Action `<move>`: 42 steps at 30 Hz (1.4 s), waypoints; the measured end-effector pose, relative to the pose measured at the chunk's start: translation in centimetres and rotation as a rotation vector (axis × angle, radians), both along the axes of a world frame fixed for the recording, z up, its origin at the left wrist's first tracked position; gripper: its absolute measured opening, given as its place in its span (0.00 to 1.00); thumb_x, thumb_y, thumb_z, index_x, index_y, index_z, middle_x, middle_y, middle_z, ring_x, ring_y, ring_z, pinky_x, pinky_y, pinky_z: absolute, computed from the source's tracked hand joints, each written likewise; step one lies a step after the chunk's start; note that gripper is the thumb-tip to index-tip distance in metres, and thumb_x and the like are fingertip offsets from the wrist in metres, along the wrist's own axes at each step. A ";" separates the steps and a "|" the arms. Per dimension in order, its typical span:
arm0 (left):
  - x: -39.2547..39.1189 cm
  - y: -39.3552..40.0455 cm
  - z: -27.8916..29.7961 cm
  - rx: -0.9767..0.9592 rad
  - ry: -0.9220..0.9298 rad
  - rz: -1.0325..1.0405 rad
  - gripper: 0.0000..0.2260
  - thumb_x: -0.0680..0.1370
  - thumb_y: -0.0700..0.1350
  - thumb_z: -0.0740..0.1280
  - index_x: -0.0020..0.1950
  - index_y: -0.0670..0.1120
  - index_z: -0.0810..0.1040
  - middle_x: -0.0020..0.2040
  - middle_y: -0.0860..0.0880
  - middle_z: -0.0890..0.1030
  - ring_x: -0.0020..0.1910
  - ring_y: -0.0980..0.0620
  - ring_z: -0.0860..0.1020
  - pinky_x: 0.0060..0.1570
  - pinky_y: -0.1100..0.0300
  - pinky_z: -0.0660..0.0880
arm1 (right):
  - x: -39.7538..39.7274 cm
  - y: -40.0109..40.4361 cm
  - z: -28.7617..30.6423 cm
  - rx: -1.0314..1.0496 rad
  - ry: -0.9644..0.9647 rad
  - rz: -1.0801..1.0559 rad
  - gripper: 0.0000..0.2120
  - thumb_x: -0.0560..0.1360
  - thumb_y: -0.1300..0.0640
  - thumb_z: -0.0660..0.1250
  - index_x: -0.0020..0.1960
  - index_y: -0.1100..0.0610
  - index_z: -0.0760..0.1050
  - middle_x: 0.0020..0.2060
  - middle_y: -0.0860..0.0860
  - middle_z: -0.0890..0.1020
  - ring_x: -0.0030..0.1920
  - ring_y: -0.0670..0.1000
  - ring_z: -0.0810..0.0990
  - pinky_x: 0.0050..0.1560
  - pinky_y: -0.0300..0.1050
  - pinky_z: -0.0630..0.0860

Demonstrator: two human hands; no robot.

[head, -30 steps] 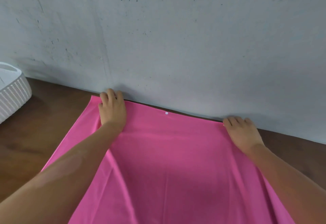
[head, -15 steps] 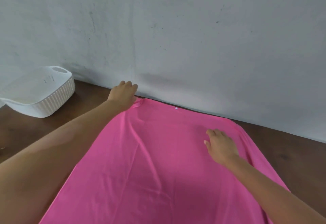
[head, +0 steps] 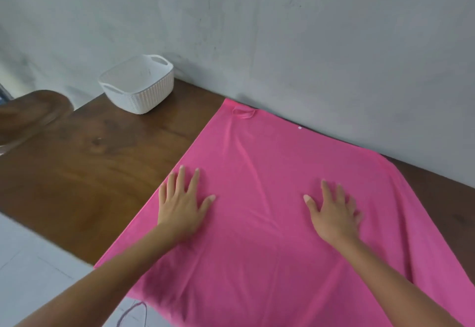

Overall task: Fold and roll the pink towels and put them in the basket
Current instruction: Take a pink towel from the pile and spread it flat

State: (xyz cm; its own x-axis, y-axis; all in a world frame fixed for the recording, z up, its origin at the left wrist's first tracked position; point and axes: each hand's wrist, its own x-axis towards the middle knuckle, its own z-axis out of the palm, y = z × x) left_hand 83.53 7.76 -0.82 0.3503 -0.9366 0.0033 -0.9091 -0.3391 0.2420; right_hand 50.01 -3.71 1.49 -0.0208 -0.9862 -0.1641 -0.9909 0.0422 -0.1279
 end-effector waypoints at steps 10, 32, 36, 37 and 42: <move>1.2 1.3 0.1 0.031 -0.094 -0.004 0.40 0.74 0.73 0.36 0.82 0.55 0.51 0.82 0.45 0.51 0.81 0.44 0.49 0.78 0.45 0.48 | -2.3 0.9 0.6 0.052 -0.133 0.032 0.36 0.79 0.30 0.46 0.82 0.44 0.45 0.82 0.52 0.46 0.80 0.61 0.42 0.78 0.63 0.42; -27.1 0.8 -0.2 0.007 -0.043 -0.613 0.35 0.77 0.70 0.37 0.82 0.57 0.48 0.83 0.51 0.48 0.81 0.50 0.45 0.79 0.50 0.44 | -34.3 24.0 2.0 -0.066 -0.096 -0.502 0.11 0.79 0.49 0.68 0.57 0.55 0.78 0.56 0.58 0.78 0.60 0.63 0.72 0.60 0.57 0.72; -26.9 0.7 -0.3 0.007 -0.005 -0.613 0.35 0.77 0.72 0.40 0.82 0.59 0.49 0.82 0.54 0.47 0.81 0.53 0.44 0.79 0.51 0.43 | -35.6 24.8 1.7 -0.150 -0.239 -0.506 0.14 0.79 0.52 0.69 0.36 0.54 0.73 0.37 0.54 0.79 0.45 0.62 0.78 0.45 0.52 0.74; -27.0 0.7 -0.3 0.007 -0.007 -0.609 0.33 0.78 0.71 0.42 0.81 0.59 0.48 0.82 0.54 0.47 0.81 0.53 0.44 0.79 0.51 0.43 | -35.8 24.6 2.0 -0.169 -0.269 -0.522 0.13 0.80 0.53 0.68 0.39 0.55 0.72 0.38 0.54 0.78 0.44 0.61 0.78 0.44 0.51 0.73; -27.1 0.8 -0.5 0.010 -0.059 -0.597 0.30 0.80 0.68 0.43 0.81 0.60 0.45 0.82 0.54 0.44 0.81 0.54 0.42 0.79 0.51 0.42 | -37.4 23.3 5.8 -0.313 -0.192 -0.582 0.08 0.82 0.52 0.64 0.49 0.57 0.70 0.39 0.56 0.75 0.44 0.63 0.78 0.43 0.52 0.71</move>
